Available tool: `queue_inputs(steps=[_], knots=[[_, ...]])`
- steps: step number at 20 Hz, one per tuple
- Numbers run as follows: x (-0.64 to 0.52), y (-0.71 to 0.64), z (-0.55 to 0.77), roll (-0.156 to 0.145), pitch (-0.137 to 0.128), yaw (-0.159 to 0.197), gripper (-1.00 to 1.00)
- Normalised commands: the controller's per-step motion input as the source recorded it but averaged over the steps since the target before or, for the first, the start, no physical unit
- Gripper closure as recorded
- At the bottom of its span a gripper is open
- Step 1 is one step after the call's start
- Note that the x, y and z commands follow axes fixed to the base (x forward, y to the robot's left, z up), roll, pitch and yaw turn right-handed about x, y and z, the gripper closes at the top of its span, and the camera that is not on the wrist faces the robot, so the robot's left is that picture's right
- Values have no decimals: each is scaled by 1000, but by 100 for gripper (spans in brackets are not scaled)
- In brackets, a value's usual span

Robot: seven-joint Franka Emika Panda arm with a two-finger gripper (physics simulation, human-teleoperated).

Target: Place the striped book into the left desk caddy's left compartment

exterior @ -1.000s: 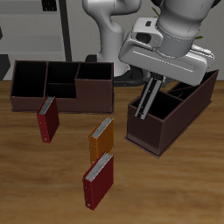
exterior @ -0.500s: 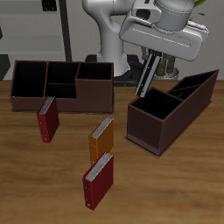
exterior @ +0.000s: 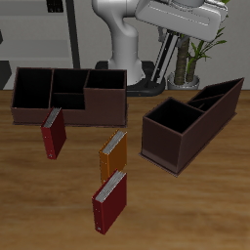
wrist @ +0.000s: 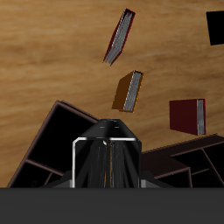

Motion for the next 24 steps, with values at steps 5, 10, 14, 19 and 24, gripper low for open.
queue_inputs(steps=[5, 10, 14, 19, 24], knots=[[-482, 476, -28, 17, -45, -31, 100], [-220, 272, -83, 15, 17, -28, 100], [-493, 310, 46, -10, -73, -43, 100], [-353, 113, -100, -12, -21, -85, 100], [-171, 64, -126, -5, -9, -56, 100]])
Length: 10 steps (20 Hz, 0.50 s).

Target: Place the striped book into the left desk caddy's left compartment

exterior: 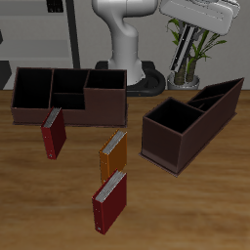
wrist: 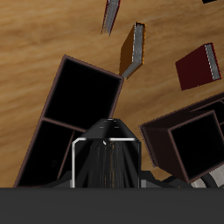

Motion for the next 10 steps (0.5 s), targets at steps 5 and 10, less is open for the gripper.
queue_inputs(steps=[5, 10], knots=[[-173, 172, -281, 7, 2, -28, 100], [-214, 215, -217, 62, 5, -26, 100]])
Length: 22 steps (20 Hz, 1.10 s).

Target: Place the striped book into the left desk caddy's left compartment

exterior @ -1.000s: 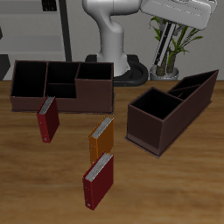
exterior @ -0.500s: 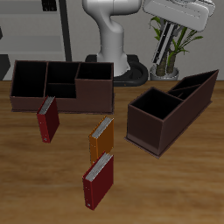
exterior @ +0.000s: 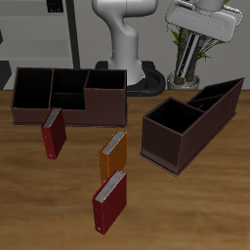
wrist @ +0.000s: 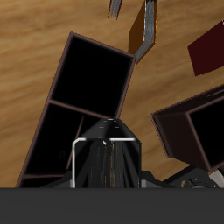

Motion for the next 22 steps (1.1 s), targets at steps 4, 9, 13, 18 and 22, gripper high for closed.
queue_inputs(steps=[4, 9, 13, 18, 22], knots=[[-245, 206, -215, 32, 3, -27, 100], [-150, 228, -280, 59, 43, 6, 100], [-170, 155, -144, 29, 19, -33, 100], [-277, 188, -81, 57, -11, -20, 100], [-401, 306, -34, 84, -41, -13, 100]])
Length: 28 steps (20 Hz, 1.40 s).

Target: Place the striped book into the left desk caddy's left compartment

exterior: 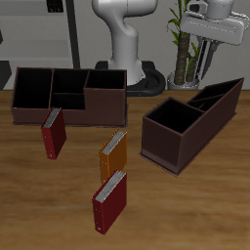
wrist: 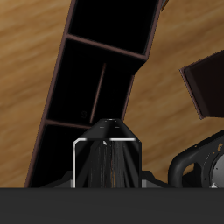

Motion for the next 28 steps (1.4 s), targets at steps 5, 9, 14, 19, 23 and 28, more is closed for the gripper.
queue_inputs(steps=[5, 9, 14, 19, 23, 28], knots=[[-225, 249, -25, 69, -14, -10, 100], [-34, 264, -147, 33, 2, 9, 100], [136, 163, -232, 20, 49, -12, 100], [50, 172, -68, 37, 13, -4, 100], [48, 121, -72, 23, 13, 1, 100], [72, 45, -116, 9, 17, -10, 100]])
